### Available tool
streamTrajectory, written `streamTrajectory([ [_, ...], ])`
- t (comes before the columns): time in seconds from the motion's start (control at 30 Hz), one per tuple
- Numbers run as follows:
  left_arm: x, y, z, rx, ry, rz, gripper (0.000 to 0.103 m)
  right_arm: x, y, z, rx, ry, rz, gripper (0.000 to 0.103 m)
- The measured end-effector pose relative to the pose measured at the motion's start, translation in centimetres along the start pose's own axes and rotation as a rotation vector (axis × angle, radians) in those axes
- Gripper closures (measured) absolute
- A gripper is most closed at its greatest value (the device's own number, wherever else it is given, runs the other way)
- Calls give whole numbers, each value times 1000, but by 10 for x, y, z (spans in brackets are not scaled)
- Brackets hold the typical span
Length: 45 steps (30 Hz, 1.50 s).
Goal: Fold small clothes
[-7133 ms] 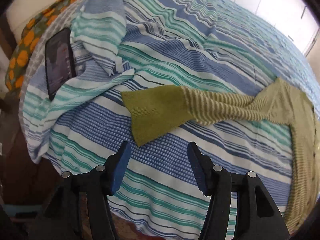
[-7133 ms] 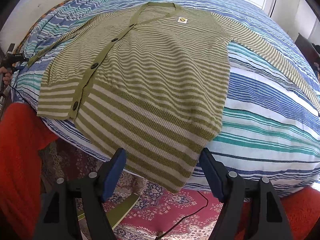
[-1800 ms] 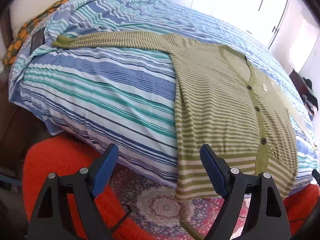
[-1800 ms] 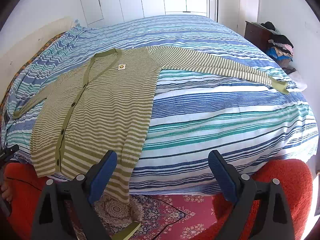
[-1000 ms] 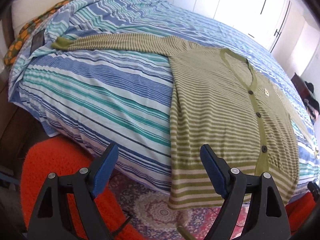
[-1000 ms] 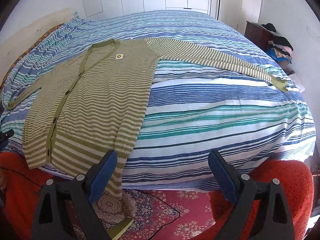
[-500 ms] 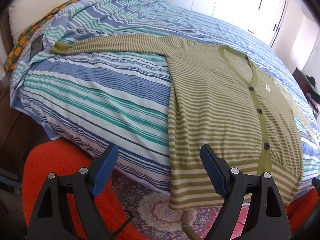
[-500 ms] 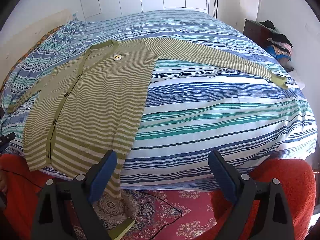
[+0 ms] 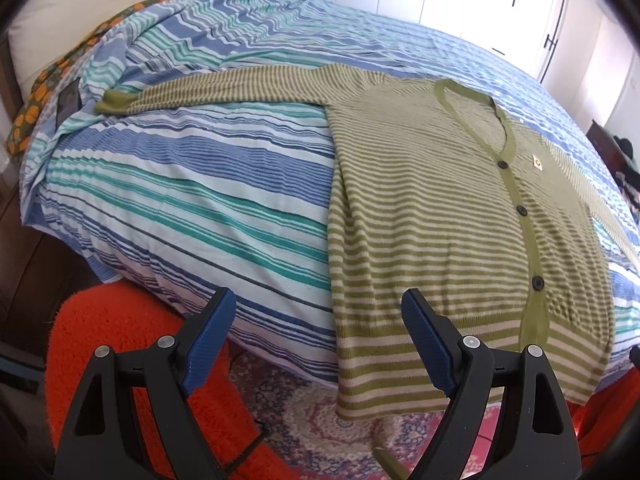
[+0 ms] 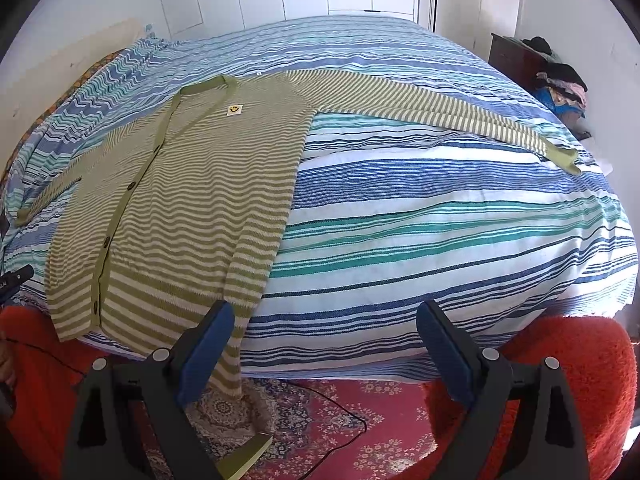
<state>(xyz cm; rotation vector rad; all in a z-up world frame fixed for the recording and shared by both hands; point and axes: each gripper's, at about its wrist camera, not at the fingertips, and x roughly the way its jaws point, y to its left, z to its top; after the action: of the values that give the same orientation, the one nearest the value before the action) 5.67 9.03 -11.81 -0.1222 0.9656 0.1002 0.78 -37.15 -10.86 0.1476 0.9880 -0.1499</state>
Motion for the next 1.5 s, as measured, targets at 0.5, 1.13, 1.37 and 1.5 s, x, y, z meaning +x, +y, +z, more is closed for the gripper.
streamTrajectory([
  [0.5,2,-13,0,51,1,15,17,2,-6,-1,27,5,7,11],
  [1.13,-2,-14,5,36,-6,-15,17,1,-9,-2,34,8,11,11],
  [1.37,4,-8,4,16,11,-17,13,-10,-43,24,141,-49,192,11],
  [1.5,7,-14,3,40,22,2,13,-18,-133,70,281,-153,157,11],
])
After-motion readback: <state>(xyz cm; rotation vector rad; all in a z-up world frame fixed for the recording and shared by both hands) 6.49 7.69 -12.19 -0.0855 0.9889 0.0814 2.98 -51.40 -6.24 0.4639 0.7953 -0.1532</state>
